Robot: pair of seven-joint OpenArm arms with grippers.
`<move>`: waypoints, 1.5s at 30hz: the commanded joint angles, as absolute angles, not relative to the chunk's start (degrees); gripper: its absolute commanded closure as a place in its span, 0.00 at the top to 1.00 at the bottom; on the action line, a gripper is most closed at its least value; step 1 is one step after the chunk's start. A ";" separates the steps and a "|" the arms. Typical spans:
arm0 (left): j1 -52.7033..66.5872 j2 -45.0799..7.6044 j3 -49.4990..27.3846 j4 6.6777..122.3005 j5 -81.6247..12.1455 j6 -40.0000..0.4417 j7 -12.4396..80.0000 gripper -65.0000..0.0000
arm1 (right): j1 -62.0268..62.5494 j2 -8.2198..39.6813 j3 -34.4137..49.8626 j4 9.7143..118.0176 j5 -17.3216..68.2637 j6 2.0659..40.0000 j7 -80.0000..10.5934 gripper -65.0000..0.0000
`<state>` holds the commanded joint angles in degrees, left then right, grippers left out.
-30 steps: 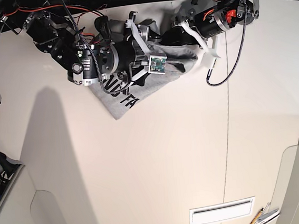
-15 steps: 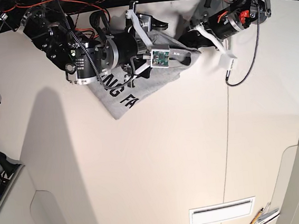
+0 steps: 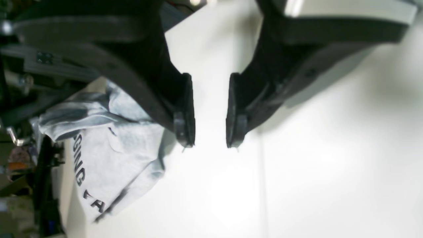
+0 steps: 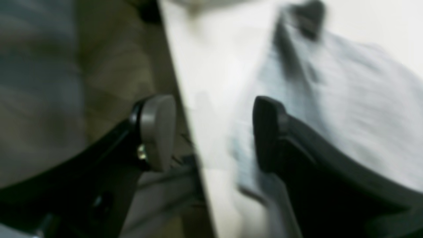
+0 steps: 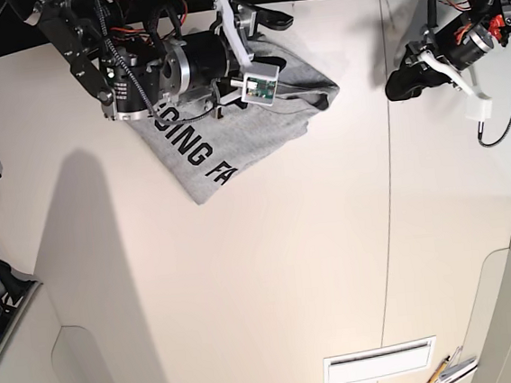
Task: Fold the T-shirt properly
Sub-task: 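Straighten the folded shirt with both grippers and release it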
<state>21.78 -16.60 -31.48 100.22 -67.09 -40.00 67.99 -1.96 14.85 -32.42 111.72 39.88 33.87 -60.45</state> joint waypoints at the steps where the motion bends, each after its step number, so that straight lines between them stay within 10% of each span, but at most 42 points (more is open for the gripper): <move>1: 21.78 -17.19 -32.12 100.22 -67.18 -40.00 67.96 0.27 | -2.48 13.87 -32.42 111.72 40.34 33.87 -60.45 0.57; 11: 21.80 -19.05 -35.27 100.22 -70.59 -40.00 69.32 0.27 | -1.04 6.63 -28.82 112.90 33.82 33.19 -60.42 0.57; 18: 21.80 -19.05 -35.27 100.22 -70.98 -40.00 69.69 0.27 | -0.12 6.66 -7.70 112.90 33.87 33.21 -60.45 0.55; 22: 21.80 -19.05 -35.27 100.22 -71.61 -40.00 69.69 0.27 | -0.23 7.03 3.88 112.84 34.65 33.21 -60.47 0.00; 25: 21.78 -19.05 -35.27 100.22 -72.40 -40.00 69.71 0.27 | -1.32 9.28 7.84 112.66 35.90 33.26 -60.47 0.00; 36: 21.76 -19.05 -35.27 100.22 -73.14 -40.00 69.69 0.27 | -10.04 12.36 2.72 109.69 42.96 34.74 -60.07 0.00; 45: 21.78 -19.07 -35.29 100.22 -73.14 -40.00 69.73 0.27 | -16.49 12.34 -18.87 109.69 44.10 34.74 -60.47 0.00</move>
<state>21.78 -19.07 -35.29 100.22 -73.14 -40.00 69.73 -16.49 12.34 -18.87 109.69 44.10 34.74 -60.47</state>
